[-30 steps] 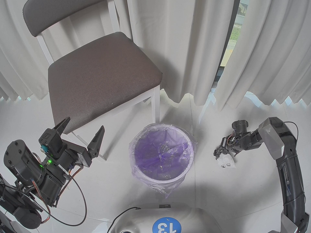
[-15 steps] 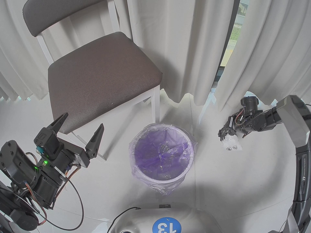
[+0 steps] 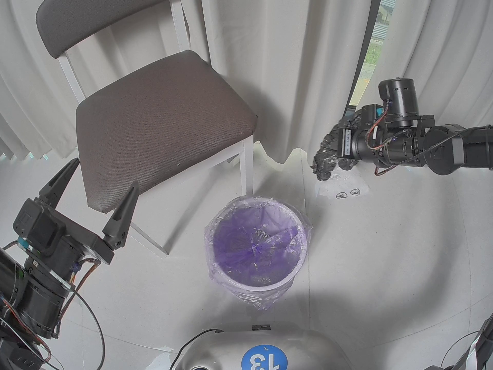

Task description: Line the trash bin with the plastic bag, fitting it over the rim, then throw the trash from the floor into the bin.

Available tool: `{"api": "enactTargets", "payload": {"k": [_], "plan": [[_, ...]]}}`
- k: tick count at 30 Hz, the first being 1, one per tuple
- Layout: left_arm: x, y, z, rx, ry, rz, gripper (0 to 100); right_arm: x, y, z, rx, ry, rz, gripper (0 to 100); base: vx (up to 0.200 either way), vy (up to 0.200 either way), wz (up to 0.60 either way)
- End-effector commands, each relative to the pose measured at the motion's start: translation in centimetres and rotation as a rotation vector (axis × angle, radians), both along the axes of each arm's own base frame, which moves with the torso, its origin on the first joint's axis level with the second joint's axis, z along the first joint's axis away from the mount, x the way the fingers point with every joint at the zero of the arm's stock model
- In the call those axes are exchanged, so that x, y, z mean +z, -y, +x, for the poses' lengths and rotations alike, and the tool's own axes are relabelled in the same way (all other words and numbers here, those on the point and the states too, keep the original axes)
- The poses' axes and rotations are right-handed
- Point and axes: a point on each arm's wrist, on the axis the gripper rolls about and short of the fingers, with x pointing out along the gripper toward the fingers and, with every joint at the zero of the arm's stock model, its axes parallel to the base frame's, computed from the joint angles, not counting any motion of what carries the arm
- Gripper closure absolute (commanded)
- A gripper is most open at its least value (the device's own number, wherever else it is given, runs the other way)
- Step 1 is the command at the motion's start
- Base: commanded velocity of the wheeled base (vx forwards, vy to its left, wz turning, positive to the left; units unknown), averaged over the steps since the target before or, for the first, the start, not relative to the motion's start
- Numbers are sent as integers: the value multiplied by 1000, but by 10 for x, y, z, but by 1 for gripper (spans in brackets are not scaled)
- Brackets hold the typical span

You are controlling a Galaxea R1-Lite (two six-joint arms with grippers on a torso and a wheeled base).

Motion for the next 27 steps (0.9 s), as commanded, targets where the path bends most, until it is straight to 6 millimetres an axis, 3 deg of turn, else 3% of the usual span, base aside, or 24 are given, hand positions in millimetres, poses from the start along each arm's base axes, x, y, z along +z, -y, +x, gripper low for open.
{"api": "enactTargets", "payload": {"k": [1, 4, 7, 9, 14, 27], "plan": [[10, -6, -8, 8, 66, -20, 0, 3, -51, -60, 172, 52, -93, 100, 0, 0, 0], [12, -7, -9, 8, 73, -25, 0, -17, -65, -73, 234, 22, -134, 100, 0, 0, 0], [12, -7, -9, 13, 74, -23, 0, -50, -77, -77, 276, -49, -195, 100, 0, 0, 0], [12, -8, -8, 22, 73, -22, 0, -74, -84, -70, 287, -74, -228, 100, 0, 0, 0], [12, -10, -6, 37, 74, -22, 0, -105, -101, -50, 288, -54, -210, 100, 0, 0, 0], [13, -10, -6, 40, 78, -24, 0, -160, -135, -10, 293, -7, -195, 100, 0, 0, 0]]}}
